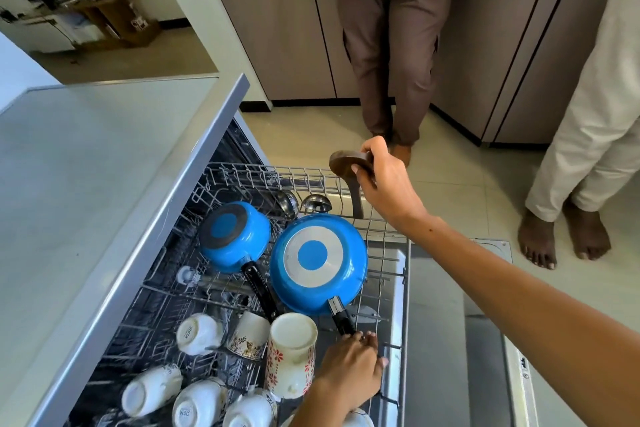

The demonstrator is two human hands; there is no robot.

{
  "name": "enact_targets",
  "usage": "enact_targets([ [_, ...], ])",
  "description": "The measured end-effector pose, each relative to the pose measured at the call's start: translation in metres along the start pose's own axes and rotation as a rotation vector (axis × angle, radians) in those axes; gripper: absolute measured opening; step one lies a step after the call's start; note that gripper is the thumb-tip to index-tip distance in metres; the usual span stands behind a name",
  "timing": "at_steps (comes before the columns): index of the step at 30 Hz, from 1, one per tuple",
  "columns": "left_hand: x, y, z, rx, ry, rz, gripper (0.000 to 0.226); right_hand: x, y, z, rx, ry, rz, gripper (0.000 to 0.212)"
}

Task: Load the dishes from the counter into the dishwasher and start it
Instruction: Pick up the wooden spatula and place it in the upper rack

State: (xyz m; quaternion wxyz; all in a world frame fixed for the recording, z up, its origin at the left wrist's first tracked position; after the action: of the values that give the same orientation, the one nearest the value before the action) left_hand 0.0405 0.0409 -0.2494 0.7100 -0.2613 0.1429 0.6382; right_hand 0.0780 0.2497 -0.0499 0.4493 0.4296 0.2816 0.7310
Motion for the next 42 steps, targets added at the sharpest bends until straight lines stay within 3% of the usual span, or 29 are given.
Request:
enact_targets([
  [5, 0.0, 0.0, 0.003, -0.013, -0.032, -0.005, 0.051, 0.011, 0.003, -0.005, -0.044, 0.0, 0.012, 0.02],
  [12, -0.004, -0.001, 0.008, -0.045, -0.067, -0.007, 0.05, -0.003, -0.035, -0.033, -0.12, 0.141, -0.104, 0.024],
  [17, -0.004, 0.001, 0.007, -0.073, -0.082, -0.003, 0.05, -0.016, -0.063, -0.047, -0.481, 0.272, -0.069, 0.024],
  [21, -0.005, 0.001, 0.009, -0.065, -0.098, -0.011, 0.05, -0.03, -0.083, -0.067, -0.5, 0.409, -0.102, 0.022],
  [25, -0.006, 0.0, 0.01, -0.067, -0.131, -0.022, 0.052, -0.039, -0.098, -0.075, -0.541, 0.46, -0.145, 0.043],
  [28, -0.008, 0.0, 0.011, -0.095, -0.152, -0.023, 0.052, -0.048, -0.1, -0.067, -0.529, 0.452, -0.146, 0.042],
  [32, -0.013, -0.005, 0.019, -0.129, -0.26, -0.03, 0.055, -0.073, -0.094, -0.044, -0.502, 0.435, -0.018, 0.034],
  [36, -0.031, -0.013, 0.039, -0.248, -0.524, 0.031, 0.079, -0.112, -0.075, -0.024, -0.494, 0.538, 0.324, 0.035],
  [39, -0.047, -0.025, 0.048, -0.269, -0.683, 0.148, 0.057, -0.138, -0.069, -0.01, -0.536, 0.629, 0.526, 0.047],
  [42, -0.058, -0.051, 0.049, -0.286, -0.687, 0.211, 0.037, -0.154, -0.069, -0.001, -0.572, 0.736, 0.656, 0.058],
])
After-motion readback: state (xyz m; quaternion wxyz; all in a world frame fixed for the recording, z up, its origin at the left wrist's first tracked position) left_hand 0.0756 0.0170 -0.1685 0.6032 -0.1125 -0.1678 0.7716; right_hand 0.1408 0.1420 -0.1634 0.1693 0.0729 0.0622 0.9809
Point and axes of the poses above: each hand's wrist, its own x-axis towards the middle knuckle, its own z-axis out of the back of the hand, y = z × x, the point moved 9 cm from there along x, towards the middle knuckle, and after that the axes turned 8 degrees about -y, right-handed, at the moved point
